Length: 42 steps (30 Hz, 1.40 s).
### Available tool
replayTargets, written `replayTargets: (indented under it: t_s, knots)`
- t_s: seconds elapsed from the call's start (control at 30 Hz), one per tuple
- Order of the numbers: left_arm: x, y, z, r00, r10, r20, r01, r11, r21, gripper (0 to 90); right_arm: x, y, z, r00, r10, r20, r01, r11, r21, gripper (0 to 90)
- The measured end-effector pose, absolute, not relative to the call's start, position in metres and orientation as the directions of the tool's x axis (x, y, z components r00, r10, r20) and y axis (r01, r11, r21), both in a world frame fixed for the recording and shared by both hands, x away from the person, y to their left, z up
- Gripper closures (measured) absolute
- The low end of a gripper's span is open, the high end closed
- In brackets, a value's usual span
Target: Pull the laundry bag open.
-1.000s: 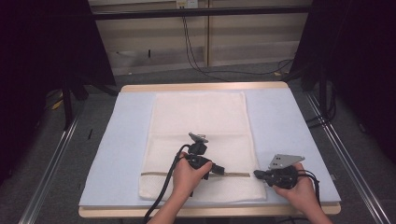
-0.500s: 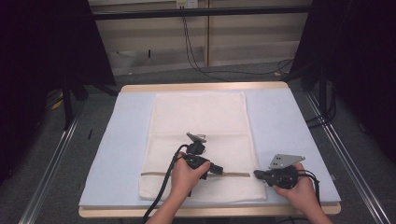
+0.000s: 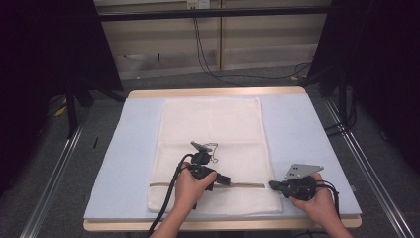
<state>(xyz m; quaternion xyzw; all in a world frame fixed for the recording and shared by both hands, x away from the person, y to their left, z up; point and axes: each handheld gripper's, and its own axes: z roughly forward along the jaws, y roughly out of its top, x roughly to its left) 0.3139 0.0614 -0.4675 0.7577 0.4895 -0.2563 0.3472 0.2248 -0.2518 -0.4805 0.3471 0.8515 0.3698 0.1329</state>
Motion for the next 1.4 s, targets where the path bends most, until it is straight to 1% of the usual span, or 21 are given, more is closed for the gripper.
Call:
replayTargets:
  t_s: [0.3, 0.43, 0.77, 1.03, 1.07, 1.1, 1.13, 1.4]
  knots:
    - [0.315, 0.081, -0.467, 0.385, 0.553, -0.739, 0.922, -0.268, 0.279, 87.6, 0.225, -0.252, -0.481, -0.727, 0.686, 0.029, 0.489, 0.487, 0.724, 90.0]
    - [0.314, 0.086, -0.467, 0.38, 0.563, -0.734, 0.924, -0.265, 0.275, 87.6, 0.225, -0.252, -0.481, -0.727, 0.686, 0.029, 0.488, 0.487, 0.724, 90.0]
    - [0.314, 0.114, -0.466, 0.368, 0.597, -0.713, 0.93, -0.232, 0.286, 87.6, 0.225, -0.251, -0.481, -0.726, 0.687, 0.029, 0.489, 0.487, 0.723, 90.0]
    - [0.313, 0.129, -0.464, 0.359, 0.589, -0.724, 0.933, -0.221, 0.283, 87.6, 0.225, -0.251, -0.481, -0.727, 0.686, 0.029, 0.489, 0.488, 0.723, 90.0]
    - [0.314, 0.132, -0.465, 0.373, 0.588, -0.718, 0.928, -0.23, 0.294, 87.6, 0.225, -0.251, -0.481, -0.727, 0.686, 0.029, 0.489, 0.488, 0.723, 90.0]
    - [0.313, 0.132, -0.464, 0.359, 0.584, -0.728, 0.933, -0.217, 0.286, 87.6, 0.225, -0.251, -0.481, -0.727, 0.686, 0.028, 0.489, 0.488, 0.723, 90.0]
    - [0.314, 0.134, -0.464, 0.374, 0.592, -0.714, 0.928, -0.229, 0.295, 87.5, 0.225, -0.251, -0.481, -0.726, 0.687, 0.03, 0.49, 0.487, 0.723, 90.0]
    - [0.312, 0.152, -0.459, 0.362, 0.598, -0.715, 0.931, -0.198, 0.306, 87.6, 0.225, -0.251, -0.481, -0.726, 0.687, 0.029, 0.49, 0.487, 0.723, 90.0]
